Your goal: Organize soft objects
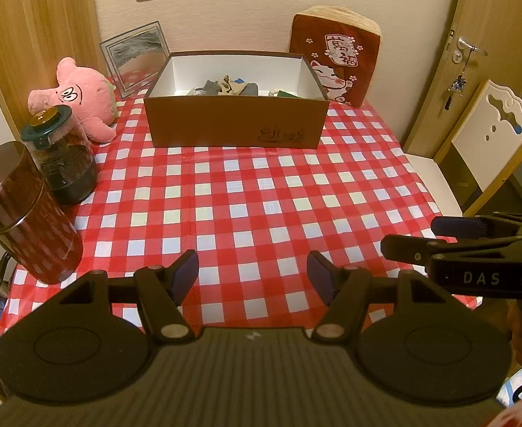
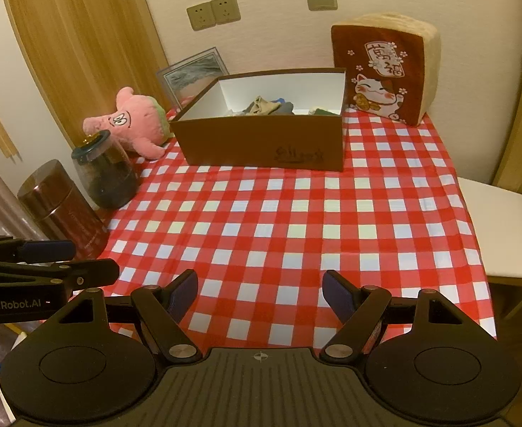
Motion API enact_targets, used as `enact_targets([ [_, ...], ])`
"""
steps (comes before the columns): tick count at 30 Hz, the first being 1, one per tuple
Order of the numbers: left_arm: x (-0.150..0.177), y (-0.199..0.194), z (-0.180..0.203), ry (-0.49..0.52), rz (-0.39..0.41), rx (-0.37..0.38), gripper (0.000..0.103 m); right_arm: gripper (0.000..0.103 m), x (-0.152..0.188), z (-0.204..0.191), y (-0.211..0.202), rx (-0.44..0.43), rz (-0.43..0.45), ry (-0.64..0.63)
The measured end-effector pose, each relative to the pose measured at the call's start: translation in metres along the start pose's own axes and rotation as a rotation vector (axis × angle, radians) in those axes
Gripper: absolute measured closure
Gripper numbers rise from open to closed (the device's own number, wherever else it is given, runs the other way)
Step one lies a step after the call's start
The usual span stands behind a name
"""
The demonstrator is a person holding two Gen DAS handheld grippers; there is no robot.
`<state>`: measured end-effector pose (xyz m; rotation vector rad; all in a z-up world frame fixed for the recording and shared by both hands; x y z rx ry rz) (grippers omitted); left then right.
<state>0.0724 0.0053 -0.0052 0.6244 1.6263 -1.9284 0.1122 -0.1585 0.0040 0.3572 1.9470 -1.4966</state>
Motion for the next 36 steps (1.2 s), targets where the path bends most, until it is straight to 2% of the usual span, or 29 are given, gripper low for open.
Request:
enact_targets([
  [36,0.0004,-0.0003,0.0020,0.000,0.002,0.000,0.038,0.026,-0.0008,-0.0005,-0.0029,0.000,0.004,-0.002],
])
Point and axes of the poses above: each gripper's, at about its wrist camera, not at the fingertips, and y roughly the way its jaws point, z to its right, x to its underside, the point moved 1 cm from there along y, roughly the way its jaws point, and after that the axes turned 10 degrees about x, right-handed, at the moved point
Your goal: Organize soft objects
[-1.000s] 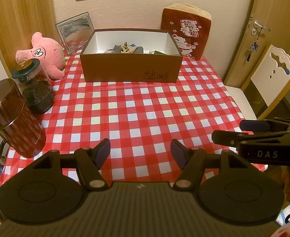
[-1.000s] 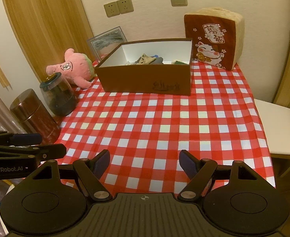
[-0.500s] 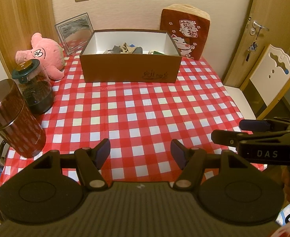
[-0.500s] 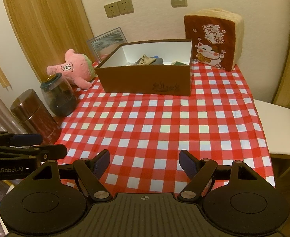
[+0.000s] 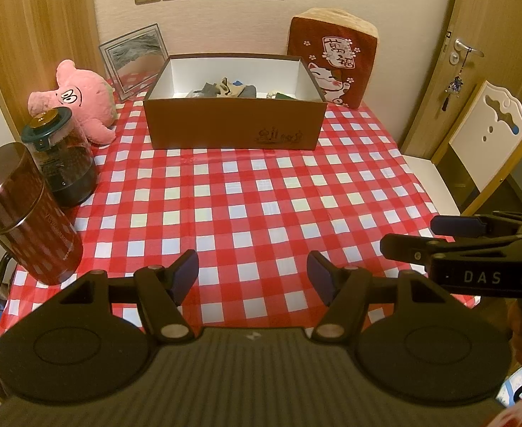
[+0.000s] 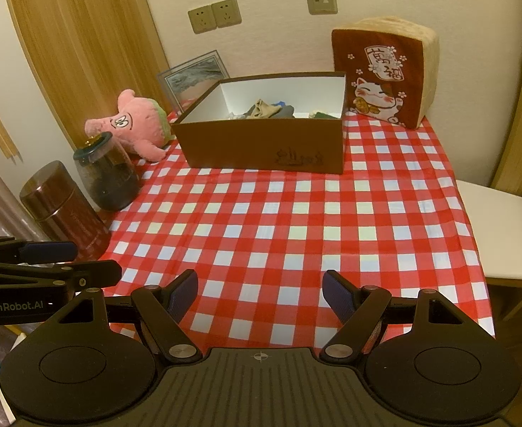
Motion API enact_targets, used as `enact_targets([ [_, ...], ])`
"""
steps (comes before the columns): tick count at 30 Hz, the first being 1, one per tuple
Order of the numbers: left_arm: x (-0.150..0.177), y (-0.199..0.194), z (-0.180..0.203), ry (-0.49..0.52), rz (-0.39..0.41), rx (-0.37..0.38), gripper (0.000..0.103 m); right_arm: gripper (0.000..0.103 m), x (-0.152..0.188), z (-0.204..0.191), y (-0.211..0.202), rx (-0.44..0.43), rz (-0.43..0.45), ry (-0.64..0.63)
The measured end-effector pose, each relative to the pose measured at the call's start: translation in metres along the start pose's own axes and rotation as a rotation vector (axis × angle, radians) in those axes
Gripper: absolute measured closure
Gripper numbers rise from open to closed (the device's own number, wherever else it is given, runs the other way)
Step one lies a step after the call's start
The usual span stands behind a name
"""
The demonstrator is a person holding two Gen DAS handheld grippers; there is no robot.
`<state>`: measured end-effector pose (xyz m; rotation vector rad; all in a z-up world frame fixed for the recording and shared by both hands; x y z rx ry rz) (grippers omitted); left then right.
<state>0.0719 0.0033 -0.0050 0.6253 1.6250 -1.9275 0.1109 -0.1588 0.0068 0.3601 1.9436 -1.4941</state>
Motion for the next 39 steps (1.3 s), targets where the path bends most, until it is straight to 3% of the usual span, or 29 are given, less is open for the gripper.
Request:
enact_targets([
  [39,-0.0078,0.0063,0.0002,-0.002,-0.009,-0.002,0.038,0.026,-0.0008,-0.0011,0.0023,-0.001,0.000,0.002],
])
Point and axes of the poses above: each gripper's, at about its wrist camera, not at the fingertips, and y roughly the way its jaws point, z to its right, x to its underside, the point moved 1 cm from there along y, roughly the way its jaws point, and after that the axes turned 10 degrees about x, right-handed, at the moved point
